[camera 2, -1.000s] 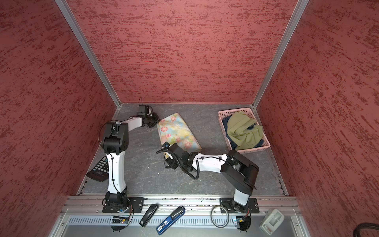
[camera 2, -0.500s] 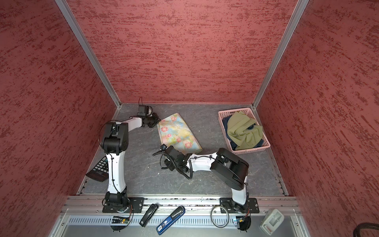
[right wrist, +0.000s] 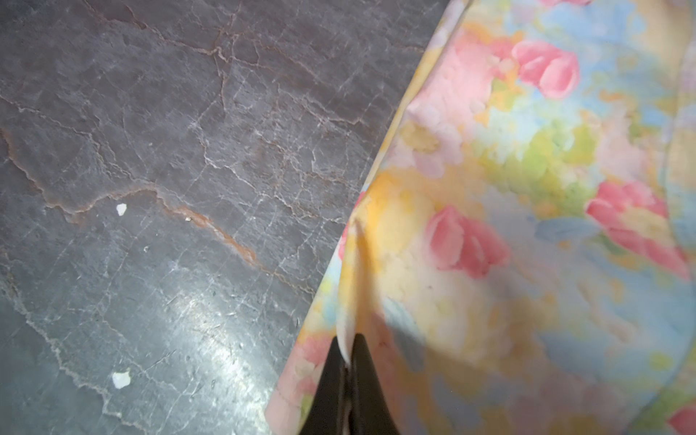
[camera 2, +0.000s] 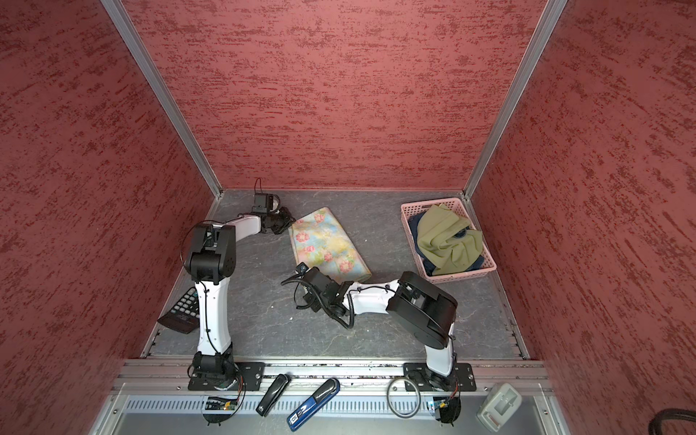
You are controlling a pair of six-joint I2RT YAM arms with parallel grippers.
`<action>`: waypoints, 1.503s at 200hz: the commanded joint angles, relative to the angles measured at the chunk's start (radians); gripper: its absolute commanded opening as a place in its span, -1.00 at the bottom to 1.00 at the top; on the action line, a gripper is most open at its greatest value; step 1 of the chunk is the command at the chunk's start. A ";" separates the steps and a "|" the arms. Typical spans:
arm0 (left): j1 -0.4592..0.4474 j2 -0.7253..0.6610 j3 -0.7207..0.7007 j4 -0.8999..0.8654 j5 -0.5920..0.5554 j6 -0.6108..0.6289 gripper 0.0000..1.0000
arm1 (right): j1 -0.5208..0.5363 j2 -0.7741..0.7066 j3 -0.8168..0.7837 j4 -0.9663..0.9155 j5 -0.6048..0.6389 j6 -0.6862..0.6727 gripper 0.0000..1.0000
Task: Fold and stack skirts
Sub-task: Smooth out the skirt at the center of the table.
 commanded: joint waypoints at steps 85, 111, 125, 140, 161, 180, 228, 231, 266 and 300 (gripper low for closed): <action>0.006 -0.114 0.022 -0.001 0.049 0.000 -1.00 | -0.083 -0.284 -0.063 -0.011 0.105 -0.160 -1.00; 0.010 -0.138 -0.019 0.019 0.052 0.003 -1.00 | -0.080 -0.300 -0.061 -0.018 0.084 -0.152 -1.00; 0.016 -0.144 -0.042 0.028 0.053 0.006 -1.00 | -0.071 -0.308 -0.072 -0.015 0.080 -0.147 -1.00; 0.022 -0.148 -0.068 0.039 0.054 0.008 -1.00 | -0.066 -0.316 -0.093 -0.006 0.064 -0.145 -1.00; 0.031 -0.146 -0.101 0.056 0.056 0.006 -1.00 | -0.062 -0.305 -0.113 0.000 0.046 -0.141 -1.00; 0.035 -0.139 -0.125 0.065 0.055 0.008 -1.00 | -0.052 -0.282 -0.124 0.003 0.037 -0.147 -1.00; 0.047 -0.110 -0.167 0.086 0.050 0.015 -1.00 | -0.016 -0.224 -0.174 0.056 -0.003 -0.143 -1.00; 0.047 -0.108 -0.167 0.086 0.051 0.017 -1.00 | -0.013 -0.220 -0.177 0.060 -0.004 -0.142 -1.00; 0.054 -0.079 -0.164 0.084 0.046 0.022 -1.00 | 0.032 -0.172 -0.169 0.075 -0.024 -0.117 -1.00; 0.057 -0.065 -0.167 0.088 0.044 0.023 -1.00 | 0.065 -0.152 -0.163 0.088 -0.059 -0.110 -0.78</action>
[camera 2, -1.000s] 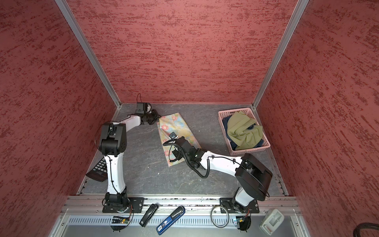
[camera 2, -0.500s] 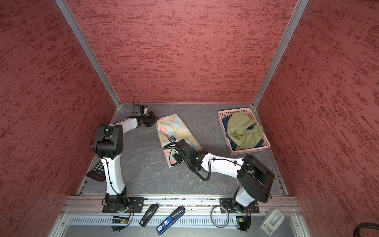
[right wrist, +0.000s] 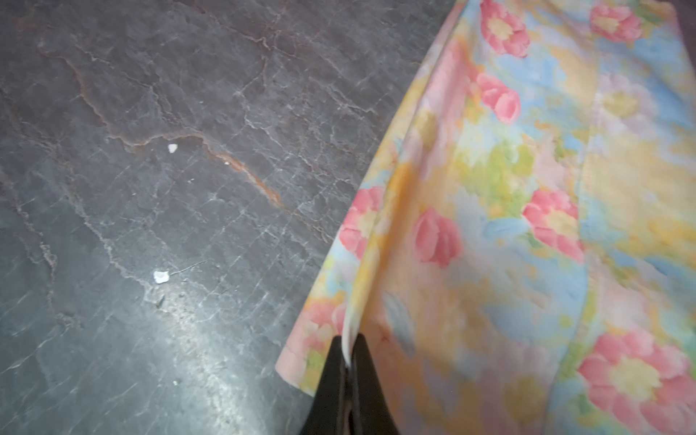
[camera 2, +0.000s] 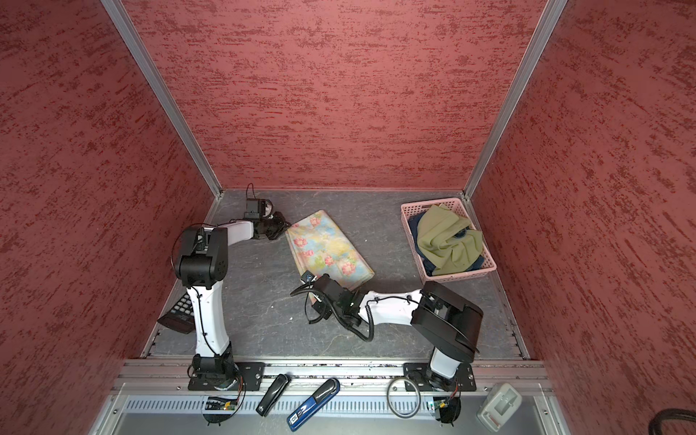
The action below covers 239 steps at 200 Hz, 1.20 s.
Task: Fold and stack skirts
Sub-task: Smooth out the skirt at the center of the table, then rotate the skirt at the center of the table.
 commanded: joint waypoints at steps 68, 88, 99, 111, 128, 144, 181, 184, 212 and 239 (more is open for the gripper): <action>0.023 -0.074 -0.005 0.032 -0.010 0.042 0.30 | -0.100 -0.181 -0.004 0.054 -0.073 0.039 0.27; 0.021 -0.115 0.006 -0.001 -0.026 0.071 0.71 | -0.215 -0.219 0.006 0.016 -0.112 0.095 0.31; 0.022 -0.134 0.007 -0.027 -0.044 0.090 0.90 | -0.281 -0.225 0.011 -0.015 -0.129 0.145 0.32; 0.023 -0.159 -0.008 -0.043 -0.056 0.119 0.99 | -0.343 -0.225 0.010 -0.044 -0.141 0.203 0.35; 0.020 -0.195 -0.043 -0.044 -0.057 0.173 0.99 | -0.415 -0.226 0.008 -0.094 -0.152 0.282 0.40; 0.013 -0.221 -0.068 -0.058 -0.037 0.228 0.99 | -0.459 -0.225 -0.021 -0.107 -0.172 0.345 0.41; -0.017 -0.280 -0.142 -0.127 -0.067 0.290 0.98 | -0.527 -0.284 -0.109 -0.097 -0.219 0.413 0.44; -0.020 -0.283 -0.146 -0.135 -0.075 0.291 0.97 | -0.533 -0.288 -0.117 -0.091 -0.224 0.416 0.44; -0.038 -0.306 -0.211 -0.135 -0.100 0.273 0.87 | -0.567 -0.293 -0.143 -0.067 -0.263 0.416 0.44; -0.021 -0.263 -0.236 -0.071 -0.046 0.221 0.75 | -0.573 -0.282 -0.132 -0.048 -0.312 0.396 0.43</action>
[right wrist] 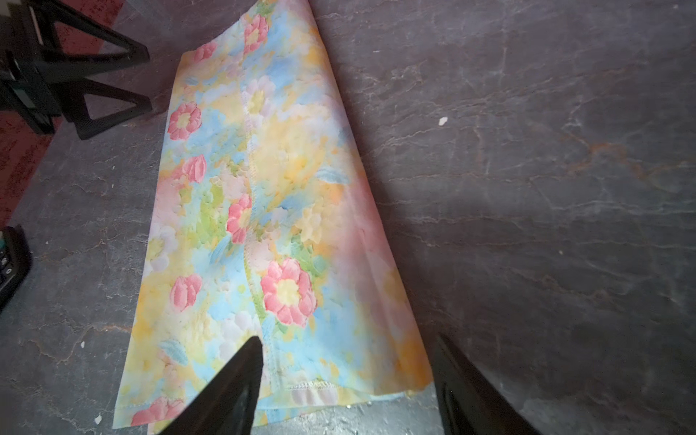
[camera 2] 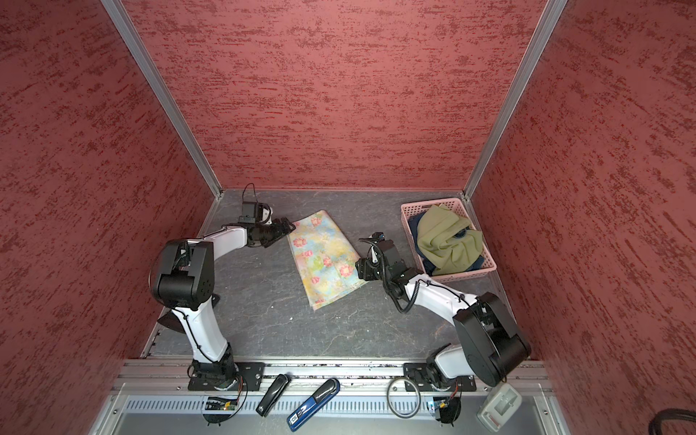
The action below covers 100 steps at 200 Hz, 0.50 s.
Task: Fold and stack skirts
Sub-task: Rotate the skirt at the center of the table.
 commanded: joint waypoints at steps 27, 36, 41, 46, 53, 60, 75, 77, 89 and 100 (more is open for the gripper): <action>0.021 0.086 0.033 0.051 0.045 -0.061 0.68 | -0.009 0.004 0.026 0.024 -0.076 -0.014 0.42; 0.018 0.112 0.057 0.044 0.049 -0.066 0.62 | -0.009 0.004 0.022 0.027 -0.077 -0.017 0.43; 0.016 0.126 0.071 0.036 0.049 -0.067 0.57 | -0.010 0.001 0.019 0.029 -0.077 -0.019 0.42; 0.014 0.137 0.083 0.030 0.048 -0.069 0.52 | -0.009 0.000 0.019 0.029 -0.076 -0.018 0.42; 0.011 0.148 0.093 0.026 0.045 -0.070 0.47 | -0.009 -0.003 0.016 0.029 -0.073 -0.018 0.42; 0.008 0.159 0.103 0.018 0.036 -0.070 0.42 | -0.009 -0.006 0.014 0.032 -0.073 -0.019 0.42; 0.006 0.186 0.118 0.007 0.041 -0.072 0.36 | -0.009 -0.007 0.014 0.033 -0.071 -0.025 0.42; 0.006 0.190 0.121 0.006 0.041 -0.073 0.34 | -0.009 -0.008 0.015 0.034 -0.072 -0.025 0.42; 0.005 0.214 0.135 -0.003 0.046 -0.074 0.18 | -0.009 -0.005 0.016 0.039 -0.074 -0.028 0.42; 0.002 0.229 0.140 -0.006 0.046 -0.074 -0.02 | -0.009 0.002 0.023 0.038 -0.080 -0.033 0.42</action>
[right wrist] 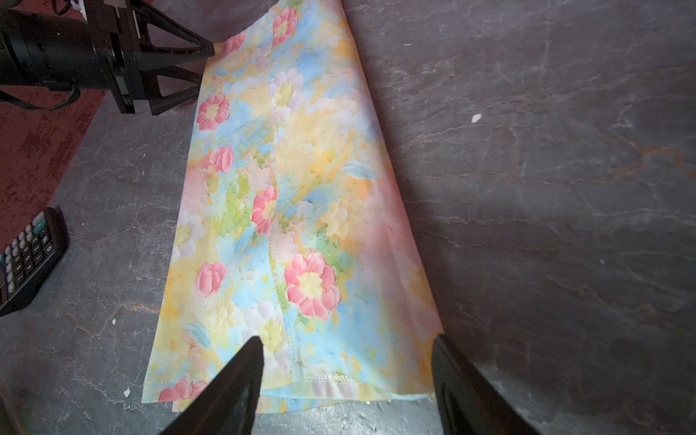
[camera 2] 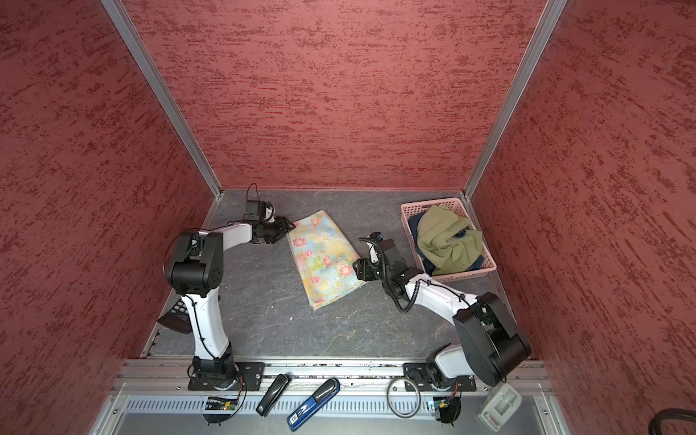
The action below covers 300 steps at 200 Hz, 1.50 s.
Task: Fold and stack skirts
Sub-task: Rotate the skirt at the center of the table.
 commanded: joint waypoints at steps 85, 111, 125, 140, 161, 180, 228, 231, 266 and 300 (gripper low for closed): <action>-0.008 0.037 0.031 0.048 0.005 -0.044 -1.00 | -0.006 0.069 0.062 0.018 -0.048 -0.034 0.42; 0.012 -0.031 -0.045 0.125 -0.018 -0.098 -1.00 | -0.007 0.078 0.076 0.005 -0.051 -0.042 0.42; 0.030 -0.080 -0.116 0.174 -0.037 -0.142 -1.00 | -0.006 0.081 0.080 0.005 -0.054 -0.040 0.43; 0.051 -0.135 -0.199 0.230 -0.064 -0.193 -1.00 | -0.007 0.084 0.084 -0.001 -0.059 -0.016 0.44; 0.059 -0.226 -0.322 0.297 -0.129 -0.266 -1.00 | -0.006 0.081 0.069 0.016 -0.080 0.065 0.47; 0.052 -0.316 -0.428 0.336 -0.210 -0.335 -1.00 | -0.006 0.073 0.038 0.037 -0.092 0.149 0.54; -0.069 -0.573 -0.608 0.329 -0.426 -0.481 -1.00 | -0.007 -0.012 -0.041 0.072 -0.097 0.330 0.62; -0.082 -0.591 -0.608 0.325 -0.440 -0.482 -1.00 | -0.006 -0.020 -0.046 0.077 -0.098 0.344 0.63; -0.201 -0.712 -0.576 0.253 -0.568 -0.465 -1.00 | -0.003 -0.101 -0.097 0.157 -0.108 0.409 0.65; -0.261 -0.740 -0.566 0.232 -0.642 -0.470 -1.00 | -0.001 -0.163 -0.116 0.148 -0.091 0.478 0.66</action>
